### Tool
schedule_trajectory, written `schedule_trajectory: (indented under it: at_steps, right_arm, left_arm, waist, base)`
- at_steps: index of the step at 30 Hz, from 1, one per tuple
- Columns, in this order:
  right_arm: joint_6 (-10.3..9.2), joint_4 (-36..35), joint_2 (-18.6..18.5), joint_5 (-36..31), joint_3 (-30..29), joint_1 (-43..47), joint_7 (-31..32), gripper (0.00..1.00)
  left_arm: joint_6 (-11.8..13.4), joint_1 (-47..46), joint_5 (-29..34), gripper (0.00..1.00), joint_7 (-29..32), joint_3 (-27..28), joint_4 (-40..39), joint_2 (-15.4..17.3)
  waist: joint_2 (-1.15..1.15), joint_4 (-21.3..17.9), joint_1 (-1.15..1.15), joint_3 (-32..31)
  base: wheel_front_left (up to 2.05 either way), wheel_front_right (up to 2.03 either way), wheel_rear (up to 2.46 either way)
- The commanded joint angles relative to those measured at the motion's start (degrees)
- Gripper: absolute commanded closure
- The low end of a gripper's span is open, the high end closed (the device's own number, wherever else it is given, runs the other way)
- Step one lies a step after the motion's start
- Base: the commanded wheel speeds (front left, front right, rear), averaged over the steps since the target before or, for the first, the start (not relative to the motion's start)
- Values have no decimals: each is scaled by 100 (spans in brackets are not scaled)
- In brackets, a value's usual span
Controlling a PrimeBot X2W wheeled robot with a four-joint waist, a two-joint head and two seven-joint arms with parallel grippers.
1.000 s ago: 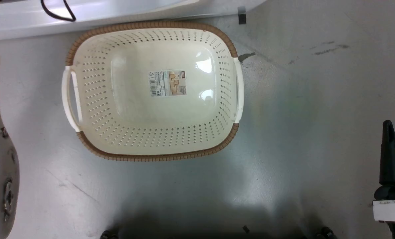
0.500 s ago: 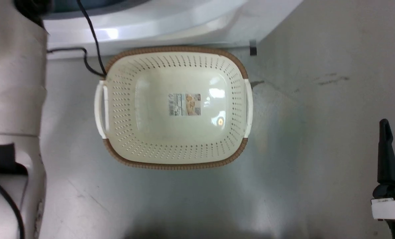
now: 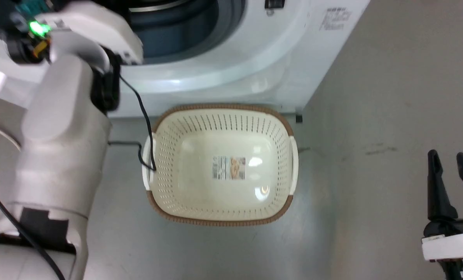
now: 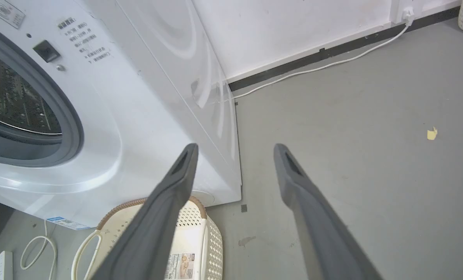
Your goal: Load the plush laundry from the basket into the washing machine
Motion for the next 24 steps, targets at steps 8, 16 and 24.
schedule_trajectory:
  at_steps: [8,16,24]
  right_arm:
    - [-4,239,185,-159,66,131,37,0]
    - [-4,547,332,-275,200,308,3,0]
    - [-4,803,395,-447,273,621,-53,0]
  left_arm:
    - [-54,811,-68,0,37,-130,-66,8]
    - [-27,1773,-223,0,35,-123,-280,74]
    - [25,2912,-387,0,37,-143,-674,108]
  waist:
    - [0,120,1,-1033]
    - [0,105,1,-1867]
    - [0,139,1,-2723]
  base:
    - [0,0,0]
    - [0,0,0]
    - [0,0,0]
